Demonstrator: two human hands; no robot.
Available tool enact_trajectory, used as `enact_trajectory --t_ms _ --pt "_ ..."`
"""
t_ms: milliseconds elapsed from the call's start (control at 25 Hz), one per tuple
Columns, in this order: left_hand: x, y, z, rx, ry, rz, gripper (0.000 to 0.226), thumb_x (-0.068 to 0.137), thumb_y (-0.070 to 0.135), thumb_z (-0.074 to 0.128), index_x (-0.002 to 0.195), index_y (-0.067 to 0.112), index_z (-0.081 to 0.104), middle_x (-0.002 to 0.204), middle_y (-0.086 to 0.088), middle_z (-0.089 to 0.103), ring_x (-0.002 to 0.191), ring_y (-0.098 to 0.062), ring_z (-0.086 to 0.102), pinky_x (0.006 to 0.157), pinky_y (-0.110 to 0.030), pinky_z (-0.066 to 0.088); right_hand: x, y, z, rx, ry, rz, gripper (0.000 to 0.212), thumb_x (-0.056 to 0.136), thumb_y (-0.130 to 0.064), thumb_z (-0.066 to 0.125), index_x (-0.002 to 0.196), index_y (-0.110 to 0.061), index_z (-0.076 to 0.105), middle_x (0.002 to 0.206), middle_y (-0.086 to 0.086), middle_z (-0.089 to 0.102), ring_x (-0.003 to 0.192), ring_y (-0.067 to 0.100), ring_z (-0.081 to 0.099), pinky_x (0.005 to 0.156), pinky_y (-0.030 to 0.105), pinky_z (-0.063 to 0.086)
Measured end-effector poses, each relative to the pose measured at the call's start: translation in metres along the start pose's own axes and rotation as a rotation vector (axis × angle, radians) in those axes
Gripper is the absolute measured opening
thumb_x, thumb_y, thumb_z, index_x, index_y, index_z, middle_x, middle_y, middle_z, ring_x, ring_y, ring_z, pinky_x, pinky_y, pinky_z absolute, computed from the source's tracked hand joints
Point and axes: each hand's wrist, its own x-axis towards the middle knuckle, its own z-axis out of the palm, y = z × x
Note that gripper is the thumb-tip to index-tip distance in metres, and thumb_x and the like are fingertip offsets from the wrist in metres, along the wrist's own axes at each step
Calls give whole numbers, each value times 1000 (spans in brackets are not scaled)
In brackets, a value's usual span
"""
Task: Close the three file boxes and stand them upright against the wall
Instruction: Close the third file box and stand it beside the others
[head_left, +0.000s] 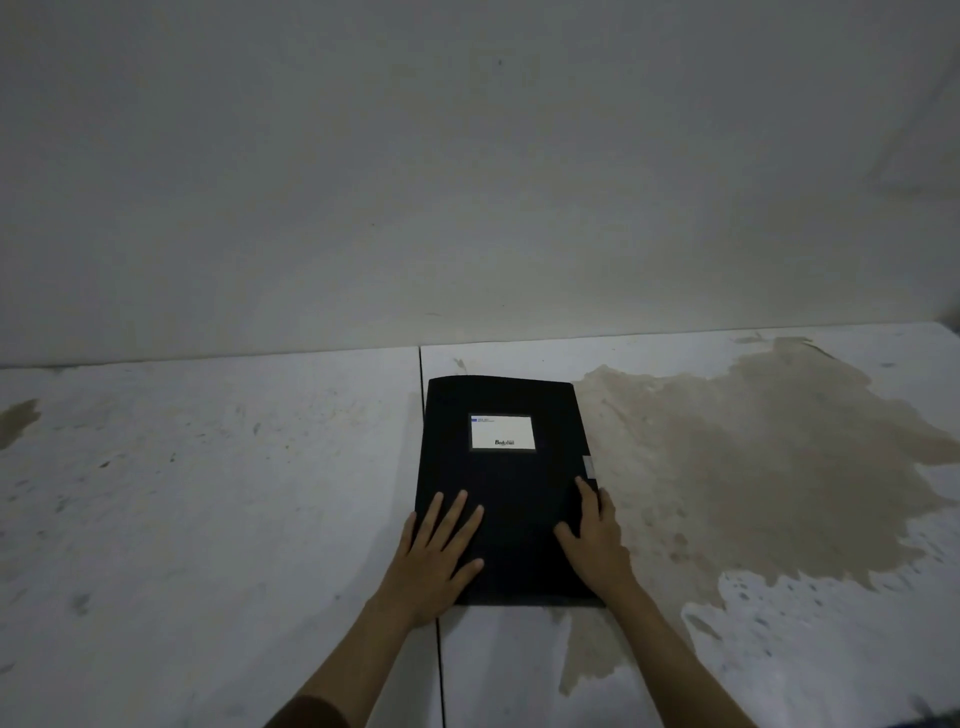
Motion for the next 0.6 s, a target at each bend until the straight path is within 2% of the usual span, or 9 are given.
enact_trajectory --t_ms 160,320,440,480,520,600 --pt "3 1 7 -6 12 -26 63 95 49 19 140 28 -19 152 1 -27 142 -24 -23 115 -45 -10 -1 -1 9 -184 106 49 73 93 -43 41 148 -18 0 158 8 5 141 28 22 109 53 28" --pt "4 1 10 -93 30 -36 66 93 51 22 136 30 -23 149 2 -32 140 -23 -29 116 -48 -6 1 -3 10 -231 97 50 74 92 -45 40 148 -18 -1 156 9 9 141 28 22 108 52 30" --pt "3 5 7 -389 88 -155 88 87 56 41 139 27 -24 147 -3 -39 136 -27 -34 116 -50 -1 1 -3 6 -134 71 52 74 91 -43 45 148 -19 3 154 11 16 139 29 25 109 52 28" --pt "4 7 3 -554 110 -232 94 85 53 49 143 25 -20 150 -6 -35 139 -28 -28 117 -50 1 1 -2 3 -57 65 39 74 91 -40 49 147 -18 6 152 12 22 138 30 28 110 51 29" --pt "5 7 -2 -718 134 -290 96 84 47 56 145 22 -14 155 -9 -23 144 -29 -15 119 -49 6 1 -2 -1 37 62 15 74 90 -35 53 147 -17 10 150 14 28 135 30 33 110 49 32" --pt "3 6 -9 -934 189 -336 90 84 35 61 147 16 -1 157 -12 9 143 -28 15 117 -45 20 -6 -3 -6 238 64 -18 72 87 -22 60 144 -15 18 145 14 37 131 29 38 109 45 36"
